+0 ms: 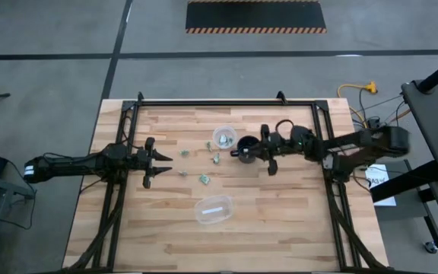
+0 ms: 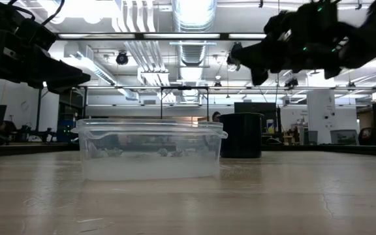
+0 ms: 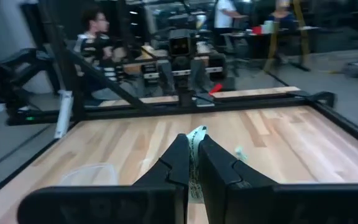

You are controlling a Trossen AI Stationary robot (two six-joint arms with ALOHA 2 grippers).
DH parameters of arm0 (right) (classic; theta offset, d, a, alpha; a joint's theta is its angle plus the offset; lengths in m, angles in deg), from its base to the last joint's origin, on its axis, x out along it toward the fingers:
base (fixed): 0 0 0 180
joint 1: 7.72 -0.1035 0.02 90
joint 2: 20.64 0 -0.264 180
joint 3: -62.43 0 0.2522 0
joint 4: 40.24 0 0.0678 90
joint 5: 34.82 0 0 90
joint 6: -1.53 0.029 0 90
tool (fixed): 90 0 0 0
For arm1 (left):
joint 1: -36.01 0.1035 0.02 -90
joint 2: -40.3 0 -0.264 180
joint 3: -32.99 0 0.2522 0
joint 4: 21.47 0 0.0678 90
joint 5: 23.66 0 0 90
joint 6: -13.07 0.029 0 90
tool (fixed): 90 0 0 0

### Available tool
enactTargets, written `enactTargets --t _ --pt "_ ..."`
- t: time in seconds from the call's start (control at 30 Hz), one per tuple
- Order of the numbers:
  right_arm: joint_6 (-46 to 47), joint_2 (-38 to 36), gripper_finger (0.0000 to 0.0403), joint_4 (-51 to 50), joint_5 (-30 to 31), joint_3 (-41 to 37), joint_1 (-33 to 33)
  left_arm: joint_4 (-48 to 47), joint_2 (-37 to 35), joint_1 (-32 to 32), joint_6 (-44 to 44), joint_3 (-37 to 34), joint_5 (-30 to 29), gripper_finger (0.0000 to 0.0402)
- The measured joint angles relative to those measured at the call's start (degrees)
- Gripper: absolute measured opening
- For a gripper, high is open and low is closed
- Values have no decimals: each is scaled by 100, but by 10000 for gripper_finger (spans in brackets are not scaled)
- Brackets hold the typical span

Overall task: Pick and place Stevia / Truvia into bins
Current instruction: Put the stevia packet into the top transparent container

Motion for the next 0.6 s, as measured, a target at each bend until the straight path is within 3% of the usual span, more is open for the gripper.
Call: enactTargets --t 0.17,0.33,0.6 --pt "359 1306 11 1009 -1006 597 589 -1 2 0 0 0 0 132" --pt "511 2246 11 1129 -1678 1341 1052 -2 2 -2 0 0 0 132" --pt "490 2926 11 1093 -1955 2095 1627 1 4 -2 0 2 0 132"
